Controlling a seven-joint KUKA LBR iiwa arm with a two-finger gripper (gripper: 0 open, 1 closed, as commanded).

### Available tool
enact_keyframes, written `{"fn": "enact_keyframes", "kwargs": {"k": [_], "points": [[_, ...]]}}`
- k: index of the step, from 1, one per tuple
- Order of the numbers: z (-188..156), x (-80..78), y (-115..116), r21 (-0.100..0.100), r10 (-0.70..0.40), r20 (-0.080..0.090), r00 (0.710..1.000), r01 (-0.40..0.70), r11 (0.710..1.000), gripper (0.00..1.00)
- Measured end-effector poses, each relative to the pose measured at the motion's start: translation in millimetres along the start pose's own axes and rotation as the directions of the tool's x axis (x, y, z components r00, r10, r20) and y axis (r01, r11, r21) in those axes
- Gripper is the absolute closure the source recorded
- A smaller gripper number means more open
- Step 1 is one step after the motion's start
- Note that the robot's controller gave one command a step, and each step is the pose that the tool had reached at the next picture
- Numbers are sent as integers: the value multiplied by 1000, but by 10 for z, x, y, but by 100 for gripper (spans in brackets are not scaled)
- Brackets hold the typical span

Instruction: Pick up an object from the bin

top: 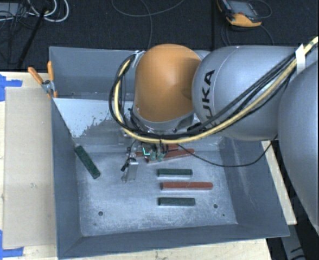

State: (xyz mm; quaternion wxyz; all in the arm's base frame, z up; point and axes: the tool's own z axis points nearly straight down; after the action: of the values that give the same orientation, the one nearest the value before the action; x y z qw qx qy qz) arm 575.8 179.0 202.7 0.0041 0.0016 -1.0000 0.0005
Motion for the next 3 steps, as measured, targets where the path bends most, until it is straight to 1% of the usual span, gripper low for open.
{"fn": "enact_keyframes", "kwargs": {"k": [1, 2, 3], "points": [[96, -112, -632, 1, 28, 6, 1000, -28, 1000, 0], [1290, -367, -885, 1, -11, 3, 1000, 11, 1000, 0], [1322, -418, -1180, -2, 26, 9, 1000, -26, 1000, 0]]}}
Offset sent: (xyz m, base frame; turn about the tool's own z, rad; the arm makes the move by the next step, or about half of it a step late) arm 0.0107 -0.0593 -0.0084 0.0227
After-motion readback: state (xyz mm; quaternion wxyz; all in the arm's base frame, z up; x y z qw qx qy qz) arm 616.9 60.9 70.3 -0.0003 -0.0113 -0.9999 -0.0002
